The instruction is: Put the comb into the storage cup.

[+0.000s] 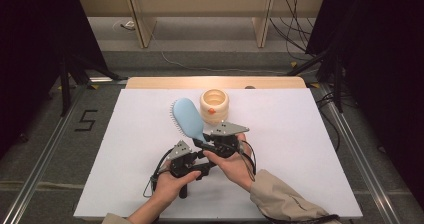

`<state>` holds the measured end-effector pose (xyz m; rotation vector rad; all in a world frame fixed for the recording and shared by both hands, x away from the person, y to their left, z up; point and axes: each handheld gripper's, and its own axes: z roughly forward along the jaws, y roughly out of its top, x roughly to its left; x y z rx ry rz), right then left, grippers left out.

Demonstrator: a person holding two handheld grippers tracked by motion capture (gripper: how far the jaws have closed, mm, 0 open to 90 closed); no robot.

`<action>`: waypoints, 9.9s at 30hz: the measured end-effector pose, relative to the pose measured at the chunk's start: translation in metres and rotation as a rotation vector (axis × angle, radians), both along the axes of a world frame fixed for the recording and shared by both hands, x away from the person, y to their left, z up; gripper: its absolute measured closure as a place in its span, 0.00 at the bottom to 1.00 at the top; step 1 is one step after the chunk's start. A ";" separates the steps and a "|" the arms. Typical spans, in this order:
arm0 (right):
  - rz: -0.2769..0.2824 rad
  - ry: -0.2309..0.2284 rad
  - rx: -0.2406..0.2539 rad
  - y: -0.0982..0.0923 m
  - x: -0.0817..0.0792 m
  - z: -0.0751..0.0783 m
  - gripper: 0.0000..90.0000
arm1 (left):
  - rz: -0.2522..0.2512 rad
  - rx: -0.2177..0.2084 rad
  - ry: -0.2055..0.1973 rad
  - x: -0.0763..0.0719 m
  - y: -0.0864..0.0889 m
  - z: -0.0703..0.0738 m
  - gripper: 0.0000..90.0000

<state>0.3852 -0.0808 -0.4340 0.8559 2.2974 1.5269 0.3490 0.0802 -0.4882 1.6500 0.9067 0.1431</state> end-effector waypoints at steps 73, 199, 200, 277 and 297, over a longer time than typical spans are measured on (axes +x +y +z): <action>0.005 -0.007 -0.027 -0.001 0.004 0.006 0.60 | -0.032 -0.171 0.163 0.006 0.013 0.002 0.71; 0.043 0.235 -0.096 0.053 0.071 0.082 0.21 | -0.071 -0.183 0.198 0.006 0.012 0.001 0.71; 0.042 0.236 -0.098 0.054 0.071 0.082 0.21 | -0.071 -0.183 0.199 0.006 0.012 0.000 0.71; 0.030 0.190 -0.044 0.045 0.065 0.090 0.27 | -0.045 -0.097 0.078 0.006 0.013 0.004 0.69; -0.027 0.136 0.007 0.037 0.069 0.097 0.27 | -0.049 0.097 -0.030 -0.001 0.016 0.014 0.17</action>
